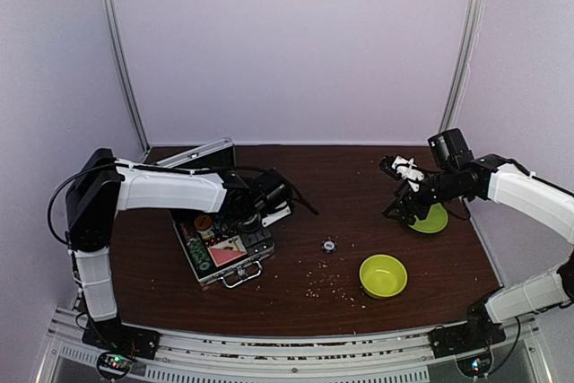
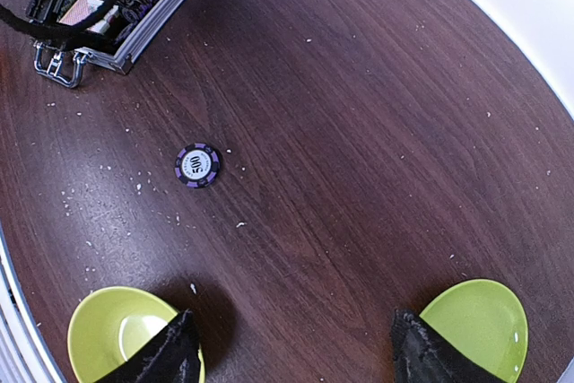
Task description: Pack up texas hold em set
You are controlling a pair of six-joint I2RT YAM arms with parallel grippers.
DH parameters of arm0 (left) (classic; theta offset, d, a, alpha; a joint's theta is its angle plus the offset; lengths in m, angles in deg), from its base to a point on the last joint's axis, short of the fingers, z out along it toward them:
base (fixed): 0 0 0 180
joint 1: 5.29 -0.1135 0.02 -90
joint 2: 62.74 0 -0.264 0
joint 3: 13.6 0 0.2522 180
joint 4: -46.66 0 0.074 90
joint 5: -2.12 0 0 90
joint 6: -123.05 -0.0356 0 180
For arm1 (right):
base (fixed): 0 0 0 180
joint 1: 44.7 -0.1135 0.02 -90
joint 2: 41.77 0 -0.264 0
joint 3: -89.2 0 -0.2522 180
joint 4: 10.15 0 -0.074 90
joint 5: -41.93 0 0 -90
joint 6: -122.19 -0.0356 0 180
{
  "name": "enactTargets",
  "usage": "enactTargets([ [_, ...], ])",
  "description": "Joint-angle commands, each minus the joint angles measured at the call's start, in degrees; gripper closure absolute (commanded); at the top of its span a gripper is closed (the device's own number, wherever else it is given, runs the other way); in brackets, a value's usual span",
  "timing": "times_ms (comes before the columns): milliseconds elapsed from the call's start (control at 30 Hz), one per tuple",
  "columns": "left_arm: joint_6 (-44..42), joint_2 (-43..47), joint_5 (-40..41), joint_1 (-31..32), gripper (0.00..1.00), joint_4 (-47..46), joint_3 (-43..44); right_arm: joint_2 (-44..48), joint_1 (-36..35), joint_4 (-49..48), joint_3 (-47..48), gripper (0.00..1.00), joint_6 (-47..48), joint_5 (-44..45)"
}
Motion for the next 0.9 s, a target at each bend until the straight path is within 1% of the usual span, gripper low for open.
enactTargets([
  [0, -3.4, -3.3, -0.7, -0.6, 0.03, -1.2, 2.0, -0.1, 0.1, 0.5, 1.7, 0.27, 0.4, -0.3],
  [133, -4.6, -5.6, -0.6, -1.8, 0.06, -1.1, 3.3, -0.1, 0.2, 0.6, 1.7, 0.27, 0.4, -0.3],
  [233, -5.4, -6.2, 0.0, -2.2, 0.06, -2.1, 3.2, -0.1, 0.2, 0.6, 1.7, 0.26, 0.4, -0.3],
  [433, -4.8, -7.1, 5.8, -3.0, 0.06, -1.2, 4.1, -0.2, 0.2, 0.7, 1.7, 0.26, 0.4, -0.2],
  [667, -4.0, -5.9, 10.5, -4.7, 0.06, -0.7, 4.0, -0.6, 0.2, 0.9, 1.8, 0.26, 0.5, -0.2],
  [733, -4.5, -5.6, 9.4, -5.0, 0.06, -0.7, 4.3, -0.6, 0.2, 0.8, 1.7, 0.26, 0.6, -0.3],
  [800, -5.4, -4.0, 3.9, -5.0, 0.06, -0.7, 4.0, -0.7, 0.2, 1.0, 1.8, 0.26, 0.6, -0.2],
  [867, -5.9, -2.3, 1.0, -5.0, 0.06, -0.4, 3.7, -0.7, 0.2, 1.0, 1.8, 0.26, 0.6, -0.2],
])
